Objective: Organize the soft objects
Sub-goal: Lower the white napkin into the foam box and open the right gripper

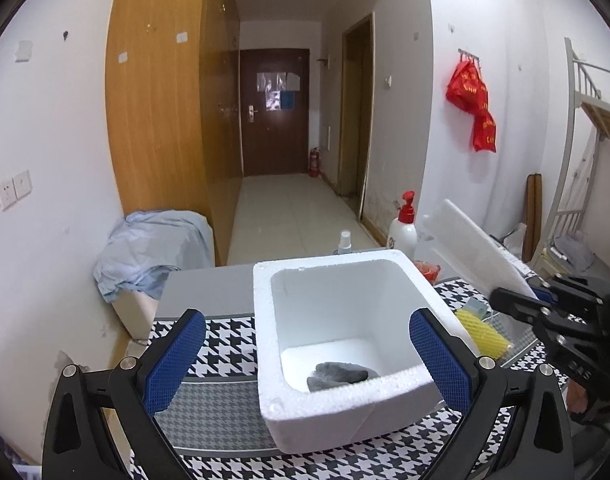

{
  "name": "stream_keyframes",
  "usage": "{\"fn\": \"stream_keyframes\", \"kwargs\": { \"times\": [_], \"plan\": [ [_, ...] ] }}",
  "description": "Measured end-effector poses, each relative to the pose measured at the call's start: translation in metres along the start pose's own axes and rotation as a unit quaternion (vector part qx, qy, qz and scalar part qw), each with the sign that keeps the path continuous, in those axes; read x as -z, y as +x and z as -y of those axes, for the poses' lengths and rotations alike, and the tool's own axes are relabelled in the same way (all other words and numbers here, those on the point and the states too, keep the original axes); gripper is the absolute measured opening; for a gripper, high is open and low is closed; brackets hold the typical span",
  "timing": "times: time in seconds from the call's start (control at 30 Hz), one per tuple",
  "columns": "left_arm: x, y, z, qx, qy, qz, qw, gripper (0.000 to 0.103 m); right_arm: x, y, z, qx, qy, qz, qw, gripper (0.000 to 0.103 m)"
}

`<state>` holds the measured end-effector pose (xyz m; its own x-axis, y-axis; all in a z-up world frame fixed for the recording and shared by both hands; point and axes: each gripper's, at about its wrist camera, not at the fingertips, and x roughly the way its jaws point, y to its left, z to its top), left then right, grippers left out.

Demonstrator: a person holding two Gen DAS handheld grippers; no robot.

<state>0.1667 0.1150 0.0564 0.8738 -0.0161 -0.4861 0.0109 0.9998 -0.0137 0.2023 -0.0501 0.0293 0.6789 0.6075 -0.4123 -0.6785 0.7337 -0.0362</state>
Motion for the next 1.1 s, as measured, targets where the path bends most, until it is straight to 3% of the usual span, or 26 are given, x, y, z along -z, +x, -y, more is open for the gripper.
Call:
{"fn": "stream_keyframes", "kwargs": {
  "times": [0.43,0.87,1.1],
  "plan": [
    [0.030,-0.041,0.003,-0.053,0.009,0.102,0.9934,0.102,-0.008,0.016,-0.012,0.001,-0.007,-0.011,1.000,0.013],
    [0.057,-0.047,-0.017,-0.085,-0.029,0.133,0.9871,0.102,-0.016,0.037,-0.025,-0.006,-0.014,-0.021,1.000,0.013],
    [0.070,-0.049,-0.021,-0.112,-0.026,0.139,0.9836,0.102,-0.019,0.046,-0.030,-0.008,-0.018,-0.028,0.999,0.013]
  ]
}}
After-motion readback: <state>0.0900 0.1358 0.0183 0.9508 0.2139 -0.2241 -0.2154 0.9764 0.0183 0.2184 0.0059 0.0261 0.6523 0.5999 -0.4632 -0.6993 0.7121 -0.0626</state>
